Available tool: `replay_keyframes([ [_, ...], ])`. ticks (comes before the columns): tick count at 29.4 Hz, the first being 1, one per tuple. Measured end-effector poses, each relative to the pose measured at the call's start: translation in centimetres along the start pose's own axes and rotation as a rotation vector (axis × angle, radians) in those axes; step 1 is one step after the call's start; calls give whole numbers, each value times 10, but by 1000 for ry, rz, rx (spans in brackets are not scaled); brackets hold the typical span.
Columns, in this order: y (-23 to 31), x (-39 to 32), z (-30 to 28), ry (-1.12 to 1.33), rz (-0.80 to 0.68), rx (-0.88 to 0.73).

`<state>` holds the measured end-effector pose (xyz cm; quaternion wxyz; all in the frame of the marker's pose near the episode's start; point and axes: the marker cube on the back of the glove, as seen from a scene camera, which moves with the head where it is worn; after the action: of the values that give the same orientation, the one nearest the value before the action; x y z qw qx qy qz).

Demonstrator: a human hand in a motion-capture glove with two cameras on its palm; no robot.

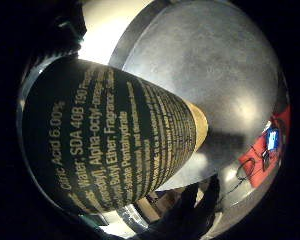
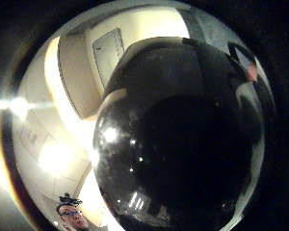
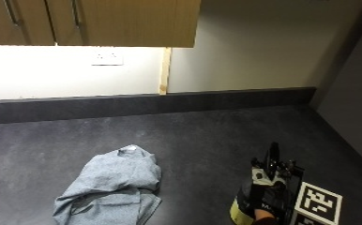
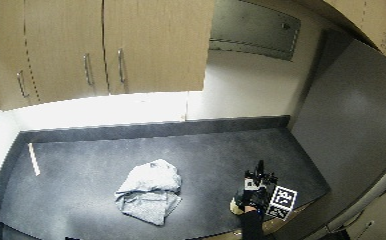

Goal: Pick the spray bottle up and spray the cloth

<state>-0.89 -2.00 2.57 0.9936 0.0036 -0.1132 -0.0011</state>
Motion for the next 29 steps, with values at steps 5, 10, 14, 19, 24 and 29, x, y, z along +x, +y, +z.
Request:
replay_keyframes([
  [5,23,-19,-13,46,-29,-52],
  [10,20,-19,-15,44,-32,-49],
  [14,16,-17,-18,54,-33,-44],
  [19,6,-25,-24,60,-39,-13],
  [24,-5,-55,-33,92,-75,27],
  [29,-4,-104,-40,106,-148,53],
])
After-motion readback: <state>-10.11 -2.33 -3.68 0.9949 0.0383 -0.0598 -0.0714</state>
